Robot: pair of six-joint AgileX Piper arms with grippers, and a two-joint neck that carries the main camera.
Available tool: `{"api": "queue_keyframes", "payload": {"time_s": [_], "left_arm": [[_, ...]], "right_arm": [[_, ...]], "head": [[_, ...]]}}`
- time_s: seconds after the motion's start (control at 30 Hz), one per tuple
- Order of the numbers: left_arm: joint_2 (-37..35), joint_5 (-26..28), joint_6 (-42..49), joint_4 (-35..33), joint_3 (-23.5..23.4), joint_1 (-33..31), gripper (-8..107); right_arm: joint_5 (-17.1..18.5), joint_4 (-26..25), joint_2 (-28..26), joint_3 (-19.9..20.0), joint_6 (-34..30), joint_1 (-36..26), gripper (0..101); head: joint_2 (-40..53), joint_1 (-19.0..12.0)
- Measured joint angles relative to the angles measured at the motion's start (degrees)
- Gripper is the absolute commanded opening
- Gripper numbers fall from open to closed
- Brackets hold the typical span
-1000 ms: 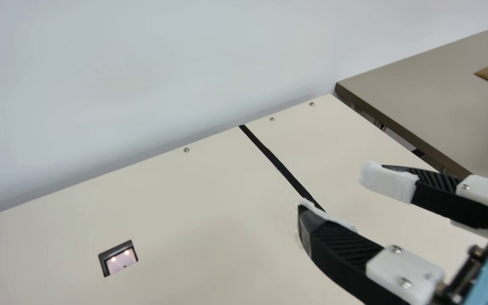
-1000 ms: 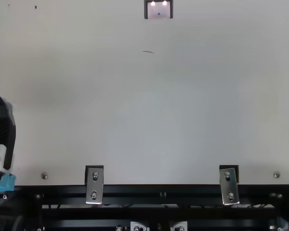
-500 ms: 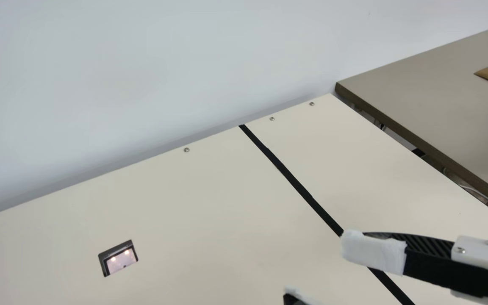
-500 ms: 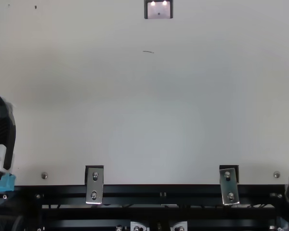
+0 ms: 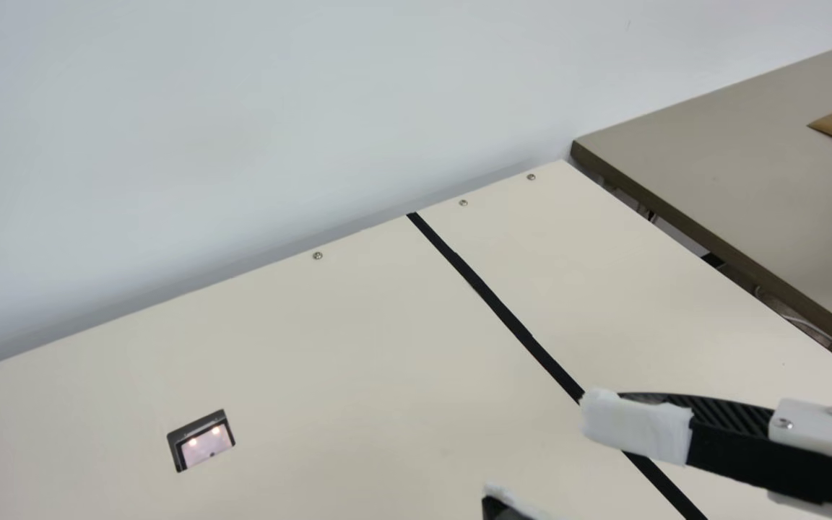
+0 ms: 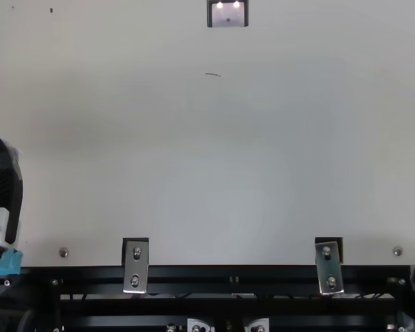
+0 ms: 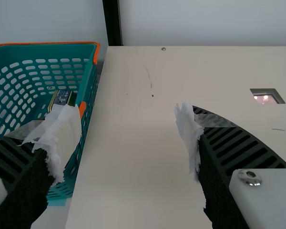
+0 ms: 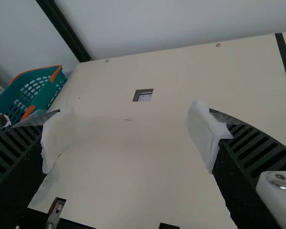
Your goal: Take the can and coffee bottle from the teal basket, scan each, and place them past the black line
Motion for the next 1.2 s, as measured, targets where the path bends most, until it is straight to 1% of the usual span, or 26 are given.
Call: {"api": "queue_keyframes", "payload": {"time_s": [0.17, 0.37, 0.73, 1.07, 1.17, 1.2], "left_arm": [[0.00, 0.00, 0.00, 0.00, 0.00, 0.00, 90], [0.00, 0.00, 0.00, 0.00, 0.00, 0.00, 90], [0.00, 0.00, 0.00, 0.00, 0.00, 0.00, 90], [0.00, 0.00, 0.00, 0.00, 0.00, 0.00, 90], [0.00, 0.00, 0.00, 0.00, 0.00, 0.00, 90], [0.00, 0.00, 0.00, 0.00, 0.00, 0.00, 90]], "right_arm": [[0.00, 0.00, 0.00, 0.00, 0.00, 0.00, 101], [0.00, 0.00, 0.00, 0.00, 0.00, 0.00, 101], [0.00, 0.00, 0.00, 0.00, 0.00, 0.00, 101], [0.00, 0.00, 0.00, 0.00, 0.00, 0.00, 101], [0.00, 0.00, 0.00, 0.00, 0.00, 0.00, 101], [0.00, 0.00, 0.00, 0.00, 0.00, 0.00, 101]], "head": [[6.74, 0.00], [19.35, 0.29], [45.45, 0.00], [65.40, 0.00], [69.50, 0.00], [69.50, 0.00]]}}
